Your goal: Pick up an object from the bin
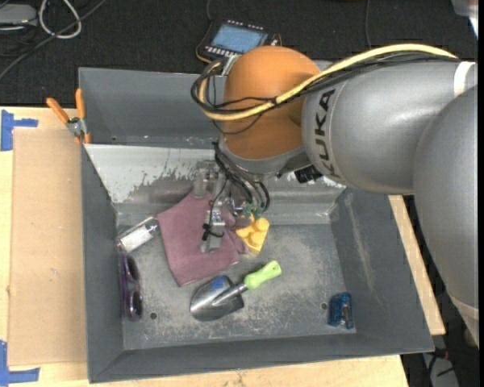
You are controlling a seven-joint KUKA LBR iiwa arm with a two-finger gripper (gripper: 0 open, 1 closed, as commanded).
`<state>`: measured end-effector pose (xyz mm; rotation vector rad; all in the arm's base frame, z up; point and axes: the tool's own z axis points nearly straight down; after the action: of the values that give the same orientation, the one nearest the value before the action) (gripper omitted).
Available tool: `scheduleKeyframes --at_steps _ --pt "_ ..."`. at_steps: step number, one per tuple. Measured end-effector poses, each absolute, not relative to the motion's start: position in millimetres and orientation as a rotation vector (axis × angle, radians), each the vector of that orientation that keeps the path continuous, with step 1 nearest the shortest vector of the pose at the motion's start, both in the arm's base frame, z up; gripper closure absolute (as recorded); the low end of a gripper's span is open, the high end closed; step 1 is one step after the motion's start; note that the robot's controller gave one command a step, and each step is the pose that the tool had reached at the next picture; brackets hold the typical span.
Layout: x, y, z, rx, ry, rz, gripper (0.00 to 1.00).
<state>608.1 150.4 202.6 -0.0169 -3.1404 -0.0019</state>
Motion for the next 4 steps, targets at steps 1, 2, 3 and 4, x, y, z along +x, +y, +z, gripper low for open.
scheduleKeyframes --at_steps 1,2,3,4 --pt "608.1 150 203 -0.017 -3.14 -0.002 0.0" --pt "572.7 191 151 0.116 -3.13 -0.002 0.0" --pt "572.6 184 145 0.024 -3.144 -0.002 0.0" --pt "559.9 146 112 0.535 -3.09 -0.004 1.0"
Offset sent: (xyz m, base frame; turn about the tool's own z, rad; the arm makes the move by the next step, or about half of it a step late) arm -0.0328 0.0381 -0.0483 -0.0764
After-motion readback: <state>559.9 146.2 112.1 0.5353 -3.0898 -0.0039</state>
